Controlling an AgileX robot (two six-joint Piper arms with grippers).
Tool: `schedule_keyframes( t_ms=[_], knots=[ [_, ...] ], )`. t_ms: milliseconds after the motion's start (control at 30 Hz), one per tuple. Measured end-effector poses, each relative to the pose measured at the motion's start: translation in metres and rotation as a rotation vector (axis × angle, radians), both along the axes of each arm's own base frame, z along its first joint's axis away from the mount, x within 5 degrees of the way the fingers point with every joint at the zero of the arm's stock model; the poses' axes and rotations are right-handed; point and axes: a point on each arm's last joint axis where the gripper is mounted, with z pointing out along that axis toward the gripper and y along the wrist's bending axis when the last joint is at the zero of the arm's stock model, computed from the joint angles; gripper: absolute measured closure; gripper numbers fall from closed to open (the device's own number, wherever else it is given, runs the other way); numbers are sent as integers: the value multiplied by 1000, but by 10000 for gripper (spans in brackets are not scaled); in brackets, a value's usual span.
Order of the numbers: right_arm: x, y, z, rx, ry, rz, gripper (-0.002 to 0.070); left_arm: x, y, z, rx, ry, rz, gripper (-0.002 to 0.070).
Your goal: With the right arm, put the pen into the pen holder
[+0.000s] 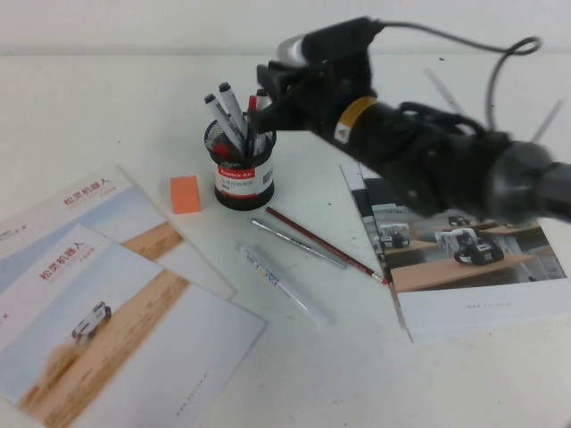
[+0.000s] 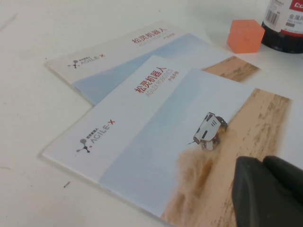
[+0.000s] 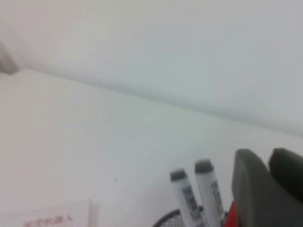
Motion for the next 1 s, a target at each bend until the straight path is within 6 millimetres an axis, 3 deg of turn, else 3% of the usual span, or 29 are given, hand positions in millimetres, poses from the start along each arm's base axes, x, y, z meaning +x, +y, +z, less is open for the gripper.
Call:
schedule_keyframes(
  t_ms=[133, 333, 533, 667, 1000],
  knots=[
    [-45, -28, 40, -12, -59, 16, 678, 0, 0, 0, 0, 0, 0, 676],
    [-119, -78, 73, -90, -83, 8, 693, 0, 0, 0, 0, 0, 0, 676],
    [-171, -119, 67, -196, 15, -48, 695, 0, 0, 0, 0, 0, 0, 676],
    [-198, -144, 50, -218, 43, -76, 695, 0, 0, 0, 0, 0, 0, 676],
    [-245, -197, -1, -158, 105, -209, 695, 0, 0, 0, 0, 0, 0, 676]
  ],
)
